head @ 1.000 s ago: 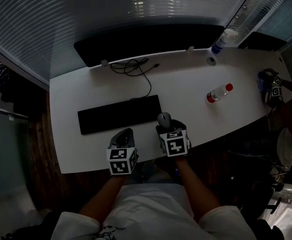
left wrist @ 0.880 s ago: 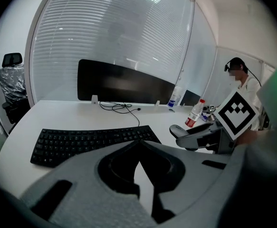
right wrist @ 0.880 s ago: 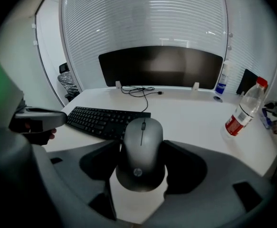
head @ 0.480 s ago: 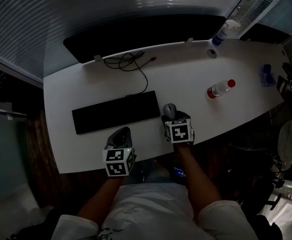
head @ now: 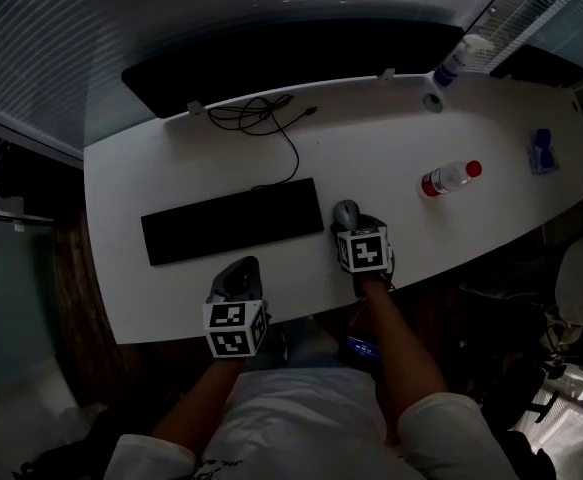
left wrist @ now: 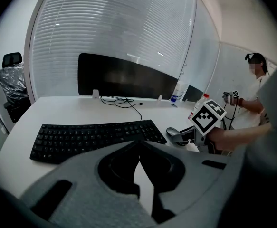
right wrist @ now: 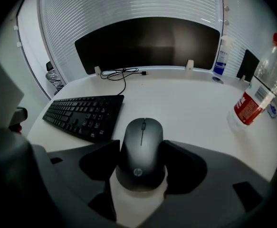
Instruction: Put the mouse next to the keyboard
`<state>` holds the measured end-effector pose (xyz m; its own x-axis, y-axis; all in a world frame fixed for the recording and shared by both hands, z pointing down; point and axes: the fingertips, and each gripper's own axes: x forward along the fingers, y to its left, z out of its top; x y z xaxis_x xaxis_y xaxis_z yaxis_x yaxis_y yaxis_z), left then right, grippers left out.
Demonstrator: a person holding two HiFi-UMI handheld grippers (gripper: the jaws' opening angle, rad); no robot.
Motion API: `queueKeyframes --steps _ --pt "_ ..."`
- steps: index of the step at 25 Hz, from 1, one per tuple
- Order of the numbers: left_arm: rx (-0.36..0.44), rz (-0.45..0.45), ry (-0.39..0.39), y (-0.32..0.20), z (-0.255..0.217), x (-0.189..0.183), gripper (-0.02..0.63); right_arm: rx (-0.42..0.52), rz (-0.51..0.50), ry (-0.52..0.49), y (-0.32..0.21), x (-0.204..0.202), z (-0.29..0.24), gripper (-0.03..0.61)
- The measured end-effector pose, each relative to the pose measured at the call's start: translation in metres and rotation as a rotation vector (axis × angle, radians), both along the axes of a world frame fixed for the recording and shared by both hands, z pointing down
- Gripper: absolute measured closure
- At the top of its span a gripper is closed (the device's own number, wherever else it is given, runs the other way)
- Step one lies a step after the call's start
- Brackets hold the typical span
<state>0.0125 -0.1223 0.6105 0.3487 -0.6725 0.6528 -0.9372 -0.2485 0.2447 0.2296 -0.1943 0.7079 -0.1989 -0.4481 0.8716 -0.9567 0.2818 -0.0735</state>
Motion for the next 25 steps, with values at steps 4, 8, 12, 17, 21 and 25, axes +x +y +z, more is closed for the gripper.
queueKeyframes --steps 4,8,12,17,21,25 --pt "-0.003 -0.007 -0.003 0.000 0.001 -0.004 0.607 -0.009 0.011 0.002 -0.001 0.001 0.004 0.287" --pt "-0.003 -0.009 -0.005 -0.001 0.000 -0.007 0.608 -0.016 0.018 -0.007 0.001 0.001 0.006 0.287" --pt "-0.005 -0.008 -0.006 0.000 0.000 -0.008 0.607 -0.015 0.025 -0.003 0.002 0.005 0.009 0.287" --pt "-0.011 -0.011 -0.011 0.001 0.001 -0.010 0.608 -0.012 0.028 -0.003 0.002 0.005 0.011 0.287" --pt "-0.012 -0.015 -0.009 0.002 0.002 -0.009 0.609 0.000 0.000 -0.003 0.001 0.003 0.012 0.285" --pt "-0.012 -0.012 -0.011 0.003 0.001 -0.007 0.607 0.006 0.001 -0.002 0.001 0.002 0.012 0.285"
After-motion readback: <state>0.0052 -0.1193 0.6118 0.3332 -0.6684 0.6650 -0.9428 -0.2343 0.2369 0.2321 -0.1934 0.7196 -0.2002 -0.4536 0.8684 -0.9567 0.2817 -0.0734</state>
